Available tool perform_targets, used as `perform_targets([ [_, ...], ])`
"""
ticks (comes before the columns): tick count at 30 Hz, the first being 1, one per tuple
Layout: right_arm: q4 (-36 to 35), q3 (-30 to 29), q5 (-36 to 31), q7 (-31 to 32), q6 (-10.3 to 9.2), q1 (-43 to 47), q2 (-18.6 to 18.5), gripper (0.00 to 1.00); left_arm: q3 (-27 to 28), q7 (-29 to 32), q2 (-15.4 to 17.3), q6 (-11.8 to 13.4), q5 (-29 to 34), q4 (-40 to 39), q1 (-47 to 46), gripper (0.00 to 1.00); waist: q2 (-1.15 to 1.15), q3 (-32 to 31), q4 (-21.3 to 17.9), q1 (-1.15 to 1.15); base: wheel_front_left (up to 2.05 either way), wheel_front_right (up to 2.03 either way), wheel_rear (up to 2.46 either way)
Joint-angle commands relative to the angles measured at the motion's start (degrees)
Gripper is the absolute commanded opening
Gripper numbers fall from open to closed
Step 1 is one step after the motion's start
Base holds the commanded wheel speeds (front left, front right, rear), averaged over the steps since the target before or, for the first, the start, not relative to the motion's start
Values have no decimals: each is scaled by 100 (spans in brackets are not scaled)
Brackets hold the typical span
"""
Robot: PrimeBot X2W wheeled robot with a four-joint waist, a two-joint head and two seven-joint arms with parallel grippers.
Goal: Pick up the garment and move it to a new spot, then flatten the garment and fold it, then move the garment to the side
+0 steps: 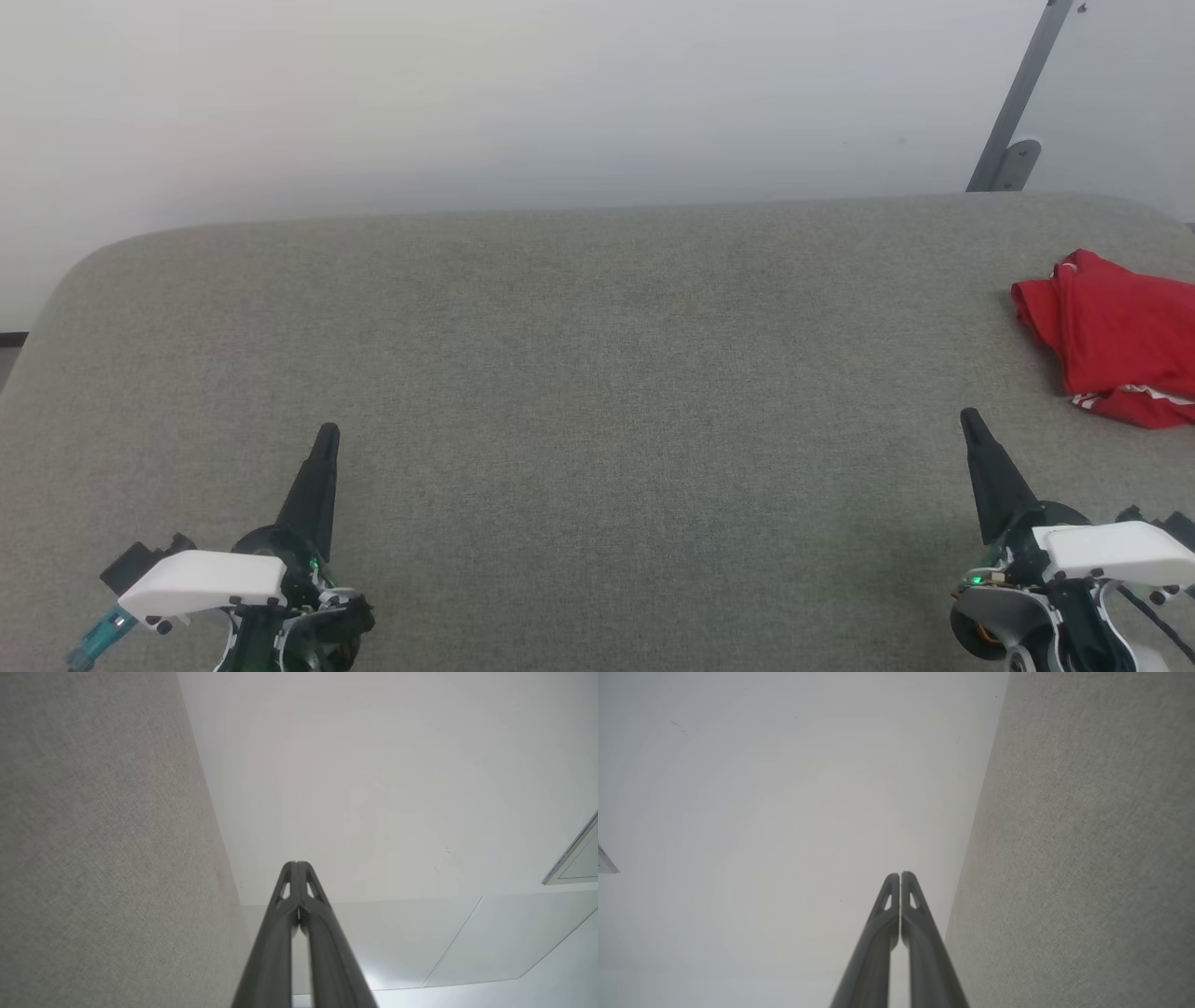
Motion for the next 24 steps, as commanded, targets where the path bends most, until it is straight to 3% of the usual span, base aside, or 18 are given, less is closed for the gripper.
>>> perform_targets([
  [1,-16,-3,25,7,1,-28,20,0,0,1,-11,0,-19,-2,-63,0,0,0,0,0,0,0,0],
  [24,-16,-3,25,7,0,-28,19,0,0,1,-11,0,-19,-3,-63,0,0,0,0,0,0,0,0],
])
